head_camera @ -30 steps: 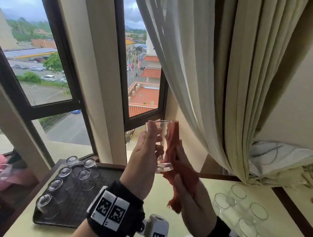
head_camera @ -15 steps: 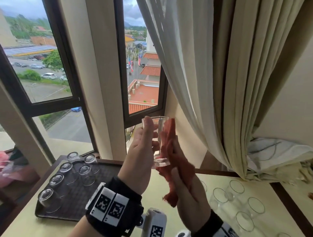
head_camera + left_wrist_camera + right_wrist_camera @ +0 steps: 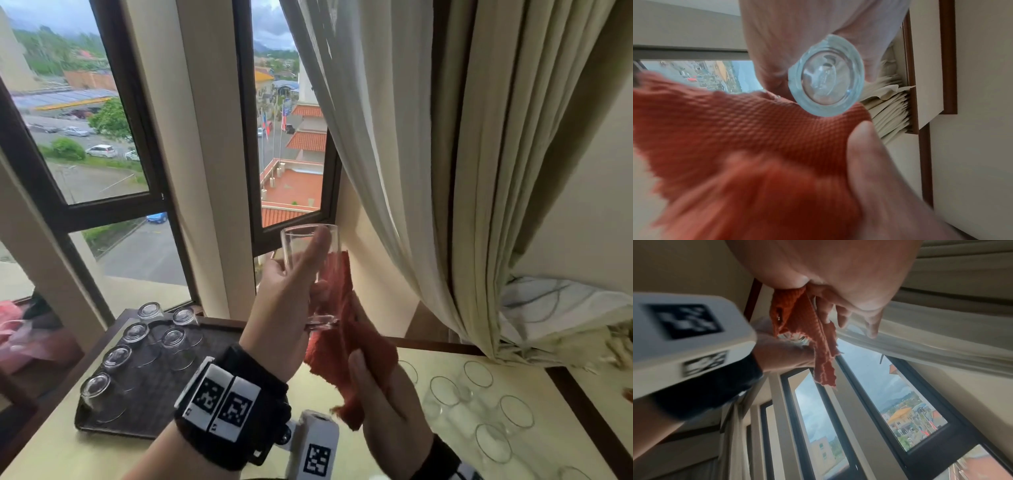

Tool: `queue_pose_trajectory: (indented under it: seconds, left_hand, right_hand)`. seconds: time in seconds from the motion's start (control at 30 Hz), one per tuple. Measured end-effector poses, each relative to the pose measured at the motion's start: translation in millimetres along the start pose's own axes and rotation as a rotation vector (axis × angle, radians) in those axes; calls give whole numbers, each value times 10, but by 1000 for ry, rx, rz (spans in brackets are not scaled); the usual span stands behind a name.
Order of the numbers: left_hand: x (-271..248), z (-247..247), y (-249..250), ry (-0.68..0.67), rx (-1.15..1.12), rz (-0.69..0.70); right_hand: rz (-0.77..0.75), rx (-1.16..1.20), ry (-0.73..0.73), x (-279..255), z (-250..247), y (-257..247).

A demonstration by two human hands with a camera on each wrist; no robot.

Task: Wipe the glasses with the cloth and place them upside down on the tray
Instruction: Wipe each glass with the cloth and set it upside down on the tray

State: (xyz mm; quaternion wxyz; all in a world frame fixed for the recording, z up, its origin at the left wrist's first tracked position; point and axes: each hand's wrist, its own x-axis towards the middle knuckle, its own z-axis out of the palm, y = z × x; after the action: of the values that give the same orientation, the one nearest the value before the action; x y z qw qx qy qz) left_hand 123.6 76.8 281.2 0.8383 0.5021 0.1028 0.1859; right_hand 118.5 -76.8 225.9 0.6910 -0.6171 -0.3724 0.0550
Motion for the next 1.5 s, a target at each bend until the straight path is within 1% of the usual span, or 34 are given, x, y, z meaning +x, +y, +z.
queue_pose_trajectory:
  seconds: [0.07, 0.1, 0.17, 0.2, 0.27, 0.33, 0.4, 0.47, 0.5, 0.57, 0.6, 0.67, 0.7, 0.8, 0.87, 0.93, 1.0, 1.03, 1.07, 1.17, 1.2, 1.23, 1.3, 1.33, 1.37, 1.43, 1.5]
  left_hand:
    - [-55, 69, -20, -25, -19, 14]
    - [-81, 99, -44, -34, -26, 15]
    - [-131, 168, -94, -12, -40, 4]
    - [-152, 197, -119, 3, -44, -6]
    - [-161, 231, -142, 30, -51, -9]
    - [-150, 209, -104, 41, -45, 1]
    - [-104, 133, -60, 35, 9, 13]
    - [-76, 71, -7, 32, 60, 35]
    - [-68, 57, 5, 21, 72, 48]
    - [-71, 68, -6, -10, 106, 53]
    - [-87, 90, -19, -32, 109, 39]
    - [-133, 151, -49, -69, 116, 32]
    - [-150, 181, -61, -72, 121, 34]
    - [-111, 222, -93, 1, 63, 41]
    - [-55, 189, -89, 16, 52, 54]
    - [4, 101, -60, 10, 69, 63]
    - [40, 29, -12, 25, 107, 73]
    - [47, 6, 7, 19, 119, 72]
    - [52, -7, 10, 7, 120, 70]
    - [10, 29, -14, -19, 97, 30]
    - [-15, 65, -28, -25, 79, 15]
    - [-39, 92, -43, -27, 58, 9]
    - [-63, 142, -63, 1, 3, 2]
    - [-59, 154, -70, 27, -33, -1]
    - [-59, 163, -57, 49, -53, -7]
    - [-33, 135, -21, 73, -79, -15]
    - [-18, 63, 69, 76, -54, -30]
  right_hand:
    - [139, 92, 89, 135, -42, -82]
    - [162, 92, 135, 213, -73, -121]
    - [137, 45, 215, 343, -136, -158]
    - [104, 21, 221, 375, -153, -175]
    - [26, -23, 180, 343, -137, -172]
    - [-39, -48, 82, 219, -99, -175]
    - [-100, -99, -1, 63, -78, -83]
    - [-107, -125, -25, -36, -90, 70]
    - [-65, -107, -14, -43, -92, 108]
    - [105, 7, 62, 35, -77, 85]
    - [164, 51, 104, 115, -83, 49]
    - [180, 82, 179, 303, -128, -53]
    - [159, 75, 200, 390, -149, -106]
    - [76, 28, 191, 460, -127, -184]
    - [-26, -43, 110, 371, -62, -176]
    - [-138, -167, -3, 232, -21, -101]
    - [-184, -238, -62, 111, -37, 71]
    - [-175, -234, -52, 94, -48, 133]
    - [-129, -201, -27, 102, -50, 160]
    - [160, 42, 84, 262, -43, 76]
    - [206, 91, 121, 339, -56, 29]
    - [212, 101, 155, 416, -73, -19]
    - [171, 92, 187, 519, -77, -123]
    - [136, 82, 178, 533, -63, -170]
    - [92, 69, 148, 517, -41, -194]
    - [-15, 8, 36, 401, -5, -195]
    - [-95, -121, -70, 243, -2, -130]
